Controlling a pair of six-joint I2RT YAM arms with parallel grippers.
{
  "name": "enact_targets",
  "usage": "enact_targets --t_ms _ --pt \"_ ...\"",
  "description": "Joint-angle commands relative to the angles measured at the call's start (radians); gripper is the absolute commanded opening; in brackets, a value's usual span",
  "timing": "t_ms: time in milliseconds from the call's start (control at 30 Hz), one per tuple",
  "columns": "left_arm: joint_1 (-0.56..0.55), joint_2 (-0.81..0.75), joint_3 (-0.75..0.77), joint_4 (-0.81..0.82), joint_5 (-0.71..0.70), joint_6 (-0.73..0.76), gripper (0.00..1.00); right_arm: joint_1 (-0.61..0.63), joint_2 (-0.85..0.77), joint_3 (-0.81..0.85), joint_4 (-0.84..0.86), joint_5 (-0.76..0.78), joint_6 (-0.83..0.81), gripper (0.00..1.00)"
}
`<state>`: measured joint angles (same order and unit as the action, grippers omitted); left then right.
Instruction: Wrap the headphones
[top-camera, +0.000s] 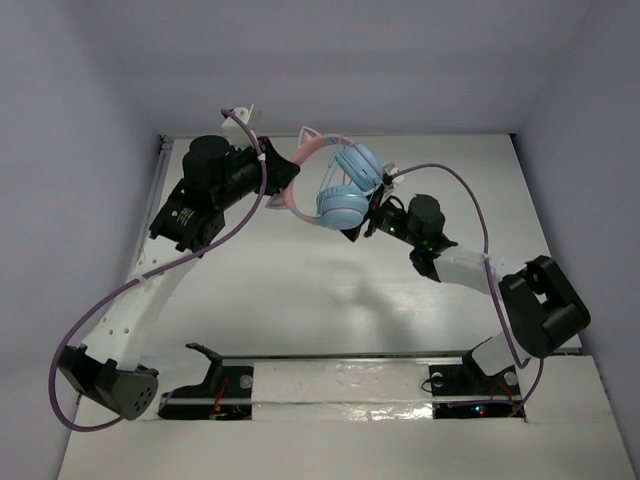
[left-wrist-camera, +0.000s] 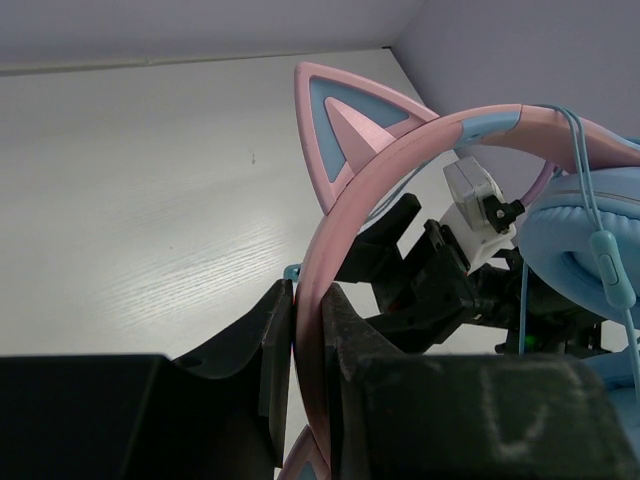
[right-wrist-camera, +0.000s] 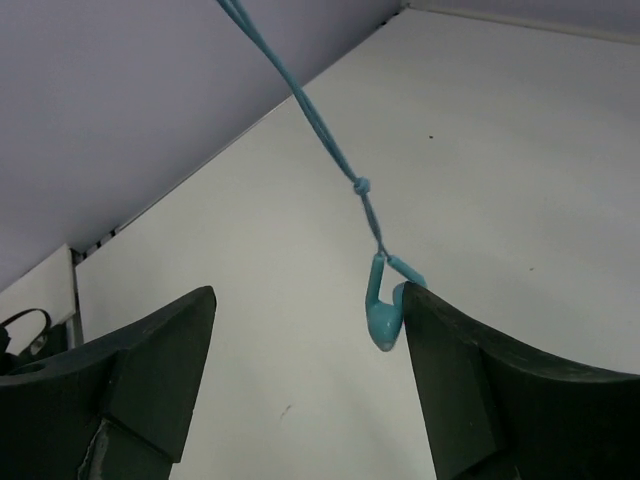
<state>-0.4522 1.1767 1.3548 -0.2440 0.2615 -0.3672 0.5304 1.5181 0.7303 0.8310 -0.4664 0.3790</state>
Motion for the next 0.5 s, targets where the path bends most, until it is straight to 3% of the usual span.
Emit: enact_targets --t_ms 0,100,133,167,200,300,467 --pt "-0.002 -0.017 0.023 0.12 0.027 -0.03 0.0 -0.003 -0.027 0.058 -0.036 0.046 -0.077 0.81" --pt "-0.002 -0.02 0.014 0.126 0.042 -0.038 0.0 -0.003 -0.007 0.087 -0.046 0.051 -0.089 0.72" --pt "-0.002 -0.02 0.012 0.126 0.045 -0.039 0.0 -0.003 0.0 0.095 -0.047 0.045 -0.091 0.45" --pt "-0.002 -0.023 0.009 0.127 0.045 -0.041 0.0 -0.003 0.01 0.106 -0.068 0.037 -0.092 0.32" --pt "-0.002 -0.026 0.007 0.127 0.042 -0.039 0.0 -0.003 0.02 0.109 -0.061 0.031 -0.085 0.29" --pt "-0.011 -0.031 0.006 0.129 0.059 -0.044 0.0 -0.003 0.048 0.101 -0.007 0.034 -0.066 0.39" --pt "-0.011 -0.04 0.007 0.121 0.039 -0.042 0.0 0.006 0.073 0.133 0.006 -0.004 -0.046 0.28"
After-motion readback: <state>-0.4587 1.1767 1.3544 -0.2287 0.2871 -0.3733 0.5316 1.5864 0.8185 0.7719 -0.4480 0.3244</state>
